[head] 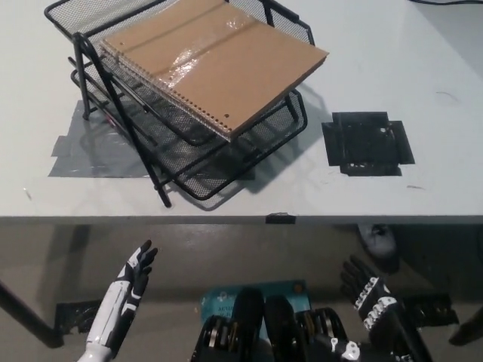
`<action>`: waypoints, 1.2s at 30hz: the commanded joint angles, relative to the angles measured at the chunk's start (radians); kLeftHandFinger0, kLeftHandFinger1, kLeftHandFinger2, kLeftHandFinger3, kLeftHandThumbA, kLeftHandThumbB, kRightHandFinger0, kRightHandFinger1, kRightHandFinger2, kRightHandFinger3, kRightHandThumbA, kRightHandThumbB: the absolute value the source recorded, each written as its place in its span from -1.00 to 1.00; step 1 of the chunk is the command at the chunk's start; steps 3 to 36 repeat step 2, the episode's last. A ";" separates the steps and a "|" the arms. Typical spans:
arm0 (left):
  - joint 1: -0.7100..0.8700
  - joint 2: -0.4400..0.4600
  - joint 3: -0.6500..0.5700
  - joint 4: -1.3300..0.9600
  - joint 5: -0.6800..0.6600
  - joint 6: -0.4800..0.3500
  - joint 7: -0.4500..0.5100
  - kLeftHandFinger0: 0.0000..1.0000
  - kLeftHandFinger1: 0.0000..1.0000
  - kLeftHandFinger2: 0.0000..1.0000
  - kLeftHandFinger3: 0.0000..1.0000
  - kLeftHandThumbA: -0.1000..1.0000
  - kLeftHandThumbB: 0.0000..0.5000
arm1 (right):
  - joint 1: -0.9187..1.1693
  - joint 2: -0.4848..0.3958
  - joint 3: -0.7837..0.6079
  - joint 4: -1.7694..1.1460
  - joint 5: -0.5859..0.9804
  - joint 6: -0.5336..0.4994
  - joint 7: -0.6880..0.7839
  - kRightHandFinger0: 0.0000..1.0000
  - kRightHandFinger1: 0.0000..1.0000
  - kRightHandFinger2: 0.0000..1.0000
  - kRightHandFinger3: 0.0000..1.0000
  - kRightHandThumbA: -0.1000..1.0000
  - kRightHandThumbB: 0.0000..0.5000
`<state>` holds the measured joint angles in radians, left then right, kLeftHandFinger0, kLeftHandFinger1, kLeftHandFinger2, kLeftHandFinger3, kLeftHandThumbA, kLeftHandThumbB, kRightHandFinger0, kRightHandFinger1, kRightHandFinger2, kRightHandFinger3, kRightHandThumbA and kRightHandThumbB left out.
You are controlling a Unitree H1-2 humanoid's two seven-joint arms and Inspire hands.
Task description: A person hands a notebook to the robot and the robot grabs it with its right hand and places it in the file tray kept in the centre of the desk infront of it.
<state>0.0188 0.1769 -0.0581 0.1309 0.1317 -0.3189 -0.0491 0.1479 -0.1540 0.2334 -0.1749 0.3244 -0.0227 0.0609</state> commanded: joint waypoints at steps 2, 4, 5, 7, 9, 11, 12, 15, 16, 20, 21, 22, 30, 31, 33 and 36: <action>0.002 0.004 0.003 -0.025 -0.024 -0.043 -0.010 1.00 1.00 1.00 1.00 1.00 0.66 | -0.008 0.016 -0.030 -0.013 0.045 -0.047 0.062 1.00 1.00 1.00 1.00 1.00 0.33; 0.002 0.004 0.003 -0.025 -0.024 -0.043 -0.010 1.00 1.00 1.00 1.00 1.00 0.66 | -0.008 0.016 -0.030 -0.013 0.045 -0.047 0.062 1.00 1.00 1.00 1.00 1.00 0.33; 0.002 0.004 0.003 -0.025 -0.024 -0.043 -0.010 1.00 1.00 1.00 1.00 1.00 0.66 | -0.008 0.016 -0.030 -0.013 0.045 -0.047 0.062 1.00 1.00 1.00 1.00 1.00 0.33; 0.002 0.004 0.003 -0.025 -0.024 -0.043 -0.010 1.00 1.00 1.00 1.00 1.00 0.66 | -0.008 0.016 -0.030 -0.013 0.045 -0.047 0.062 1.00 1.00 1.00 1.00 1.00 0.33; 0.002 0.004 0.003 -0.025 -0.024 -0.043 -0.010 1.00 1.00 1.00 1.00 1.00 0.66 | -0.008 0.016 -0.030 -0.013 0.045 -0.047 0.062 1.00 1.00 1.00 1.00 1.00 0.33; 0.002 0.004 0.003 -0.025 -0.024 -0.043 -0.010 1.00 1.00 1.00 1.00 1.00 0.66 | -0.008 0.016 -0.030 -0.013 0.045 -0.047 0.062 1.00 1.00 1.00 1.00 1.00 0.33; 0.002 0.004 0.003 -0.025 -0.024 -0.043 -0.010 1.00 1.00 1.00 1.00 1.00 0.66 | -0.008 0.016 -0.030 -0.013 0.045 -0.047 0.062 1.00 1.00 1.00 1.00 1.00 0.33; 0.002 0.004 0.003 -0.025 -0.024 -0.043 -0.010 1.00 1.00 1.00 1.00 1.00 0.66 | -0.008 0.016 -0.030 -0.013 0.045 -0.047 0.062 1.00 1.00 1.00 1.00 1.00 0.33; 0.002 0.004 0.003 -0.025 -0.024 -0.043 -0.010 1.00 1.00 1.00 1.00 1.00 0.66 | -0.008 0.016 -0.030 -0.013 0.045 -0.047 0.062 1.00 1.00 1.00 1.00 1.00 0.33; 0.002 0.004 0.003 -0.025 -0.024 -0.043 -0.010 1.00 1.00 1.00 1.00 1.00 0.66 | -0.008 0.016 -0.030 -0.013 0.045 -0.047 0.062 1.00 1.00 1.00 1.00 1.00 0.33; 0.002 0.004 0.003 -0.025 -0.024 -0.043 -0.010 1.00 1.00 1.00 1.00 1.00 0.66 | -0.008 0.016 -0.030 -0.013 0.045 -0.047 0.062 1.00 1.00 1.00 1.00 1.00 0.33; 0.002 0.004 0.003 -0.025 -0.024 -0.043 -0.010 1.00 1.00 1.00 1.00 1.00 0.66 | -0.008 0.016 -0.030 -0.013 0.045 -0.047 0.062 1.00 1.00 1.00 1.00 1.00 0.33; 0.002 0.004 0.003 -0.025 -0.024 -0.043 -0.010 1.00 1.00 1.00 1.00 1.00 0.66 | -0.008 0.016 -0.030 -0.013 0.045 -0.047 0.062 1.00 1.00 1.00 1.00 1.00 0.33; 0.002 0.004 0.003 -0.025 -0.024 -0.043 -0.010 1.00 1.00 1.00 1.00 1.00 0.66 | -0.008 0.016 -0.030 -0.013 0.045 -0.047 0.062 1.00 1.00 1.00 1.00 1.00 0.33; 0.002 0.004 0.003 -0.025 -0.024 -0.043 -0.010 1.00 1.00 1.00 1.00 1.00 0.66 | -0.008 0.016 -0.030 -0.013 0.045 -0.047 0.062 1.00 1.00 1.00 1.00 1.00 0.33; 0.002 0.004 0.003 -0.025 -0.024 -0.043 -0.010 1.00 1.00 1.00 1.00 1.00 0.66 | -0.008 0.016 -0.030 -0.013 0.045 -0.047 0.062 1.00 1.00 1.00 1.00 1.00 0.33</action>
